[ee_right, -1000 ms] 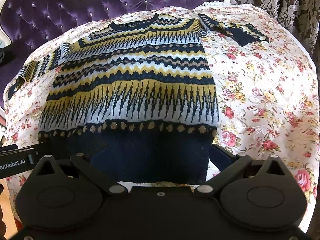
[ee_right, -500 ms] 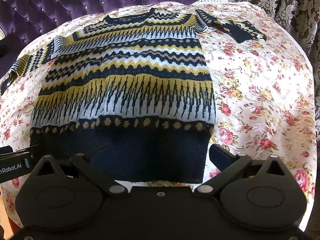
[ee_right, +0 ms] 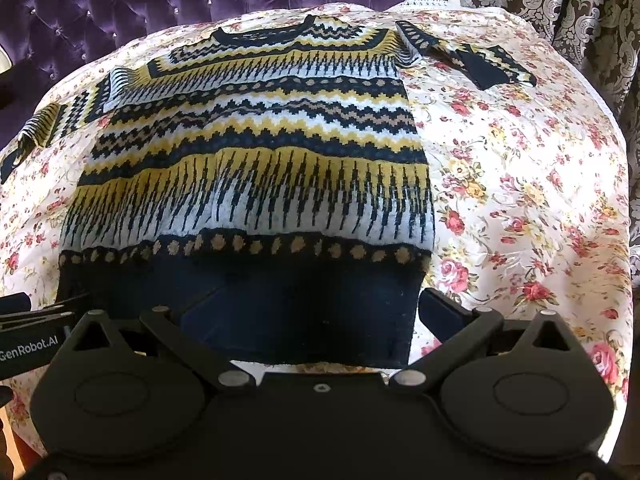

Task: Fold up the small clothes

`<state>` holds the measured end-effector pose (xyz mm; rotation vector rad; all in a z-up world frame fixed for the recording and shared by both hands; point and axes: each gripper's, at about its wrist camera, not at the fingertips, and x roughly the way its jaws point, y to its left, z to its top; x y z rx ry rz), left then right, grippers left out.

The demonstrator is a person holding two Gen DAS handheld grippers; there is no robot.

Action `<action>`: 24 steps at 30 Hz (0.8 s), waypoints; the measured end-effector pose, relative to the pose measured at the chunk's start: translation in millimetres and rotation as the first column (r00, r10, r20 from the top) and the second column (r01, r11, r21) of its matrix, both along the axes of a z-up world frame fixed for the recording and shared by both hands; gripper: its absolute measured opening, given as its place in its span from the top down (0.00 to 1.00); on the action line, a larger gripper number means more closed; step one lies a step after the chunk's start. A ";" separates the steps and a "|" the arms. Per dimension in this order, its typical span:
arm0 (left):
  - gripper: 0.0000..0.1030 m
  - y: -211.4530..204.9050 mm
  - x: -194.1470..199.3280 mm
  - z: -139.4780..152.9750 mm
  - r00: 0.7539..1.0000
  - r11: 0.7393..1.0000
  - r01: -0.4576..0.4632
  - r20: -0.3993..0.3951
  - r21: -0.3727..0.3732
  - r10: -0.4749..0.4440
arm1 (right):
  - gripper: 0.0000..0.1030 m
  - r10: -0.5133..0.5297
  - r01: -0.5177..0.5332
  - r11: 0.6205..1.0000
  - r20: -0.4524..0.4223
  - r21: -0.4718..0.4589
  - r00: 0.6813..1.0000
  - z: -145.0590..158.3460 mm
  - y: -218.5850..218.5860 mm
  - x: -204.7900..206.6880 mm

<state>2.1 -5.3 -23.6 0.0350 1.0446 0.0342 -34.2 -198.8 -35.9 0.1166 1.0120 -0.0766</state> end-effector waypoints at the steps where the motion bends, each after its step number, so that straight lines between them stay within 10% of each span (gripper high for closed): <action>1: 0.19 -0.1 0.2 -0.5 1.000 1.000 0.001 -0.002 -0.001 -0.001 | 0.01 0.000 0.000 1.000 -0.001 -0.001 1.000 -0.2 0.3 0.1; 24: 0.19 -0.9 3.1 -5.5 1.000 1.000 -0.003 -0.016 -0.001 0.003 | 0.01 0.004 -0.004 1.000 -0.002 -0.008 1.000 -3.5 0.1 4.5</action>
